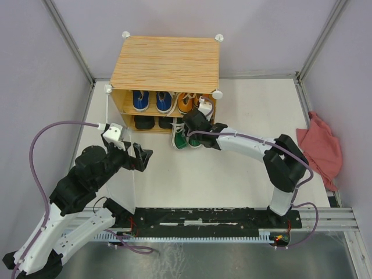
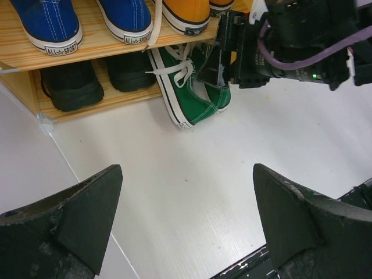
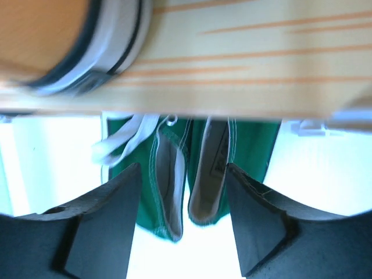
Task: Place and organize the shoes in the shoe cabinet
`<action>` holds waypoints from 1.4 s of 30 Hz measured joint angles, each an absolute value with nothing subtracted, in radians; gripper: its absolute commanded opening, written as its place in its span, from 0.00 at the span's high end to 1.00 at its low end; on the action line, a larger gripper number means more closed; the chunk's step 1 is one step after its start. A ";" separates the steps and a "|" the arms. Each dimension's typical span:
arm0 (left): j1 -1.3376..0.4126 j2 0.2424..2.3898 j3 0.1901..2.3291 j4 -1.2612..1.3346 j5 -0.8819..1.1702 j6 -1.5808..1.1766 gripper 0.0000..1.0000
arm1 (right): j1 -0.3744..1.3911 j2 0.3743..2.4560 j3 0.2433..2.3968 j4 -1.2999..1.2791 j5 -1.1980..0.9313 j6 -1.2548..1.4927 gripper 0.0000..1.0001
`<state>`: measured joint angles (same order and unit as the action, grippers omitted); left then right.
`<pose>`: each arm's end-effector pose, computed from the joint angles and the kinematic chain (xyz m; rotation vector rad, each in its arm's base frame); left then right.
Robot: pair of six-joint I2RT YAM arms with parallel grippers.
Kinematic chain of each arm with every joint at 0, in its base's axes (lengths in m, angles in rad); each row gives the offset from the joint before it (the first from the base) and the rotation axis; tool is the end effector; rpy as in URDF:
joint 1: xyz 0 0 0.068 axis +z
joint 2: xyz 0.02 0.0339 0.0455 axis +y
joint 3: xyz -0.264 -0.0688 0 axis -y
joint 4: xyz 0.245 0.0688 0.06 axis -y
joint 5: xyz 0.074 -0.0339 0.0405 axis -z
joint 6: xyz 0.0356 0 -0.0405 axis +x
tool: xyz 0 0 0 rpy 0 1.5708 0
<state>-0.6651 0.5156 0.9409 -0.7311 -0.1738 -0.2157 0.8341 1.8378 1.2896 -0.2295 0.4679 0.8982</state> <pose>0.0768 -0.0524 0.3666 0.3038 1.8712 -0.4420 0.2843 0.2895 0.2175 0.2983 2.2549 0.3726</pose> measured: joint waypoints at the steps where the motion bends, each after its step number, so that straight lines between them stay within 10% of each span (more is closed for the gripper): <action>1: -0.665 0.514 0.941 -0.731 -0.174 -0.216 0.01 | 0.842 1.814 1.286 -0.245 0.469 0.891 0.29; 26: -0.665 0.508 0.926 -0.727 -0.179 -0.210 0.01 | 0.892 1.802 1.185 -0.313 0.529 0.815 0.36; 35: -0.665 0.509 0.901 -0.723 -0.181 -0.196 0.01 | 0.905 1.816 1.153 -0.221 0.590 0.779 0.94; 42: -0.665 0.509 0.894 -0.723 -0.181 -0.196 0.01 | 0.908 1.788 1.065 -0.119 0.669 0.671 0.98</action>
<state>-0.6651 0.5091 0.8944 -0.7235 -0.1814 -0.1955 0.9077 1.7882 1.0653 -0.1188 0.6685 0.6708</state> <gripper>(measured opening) 0.992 0.072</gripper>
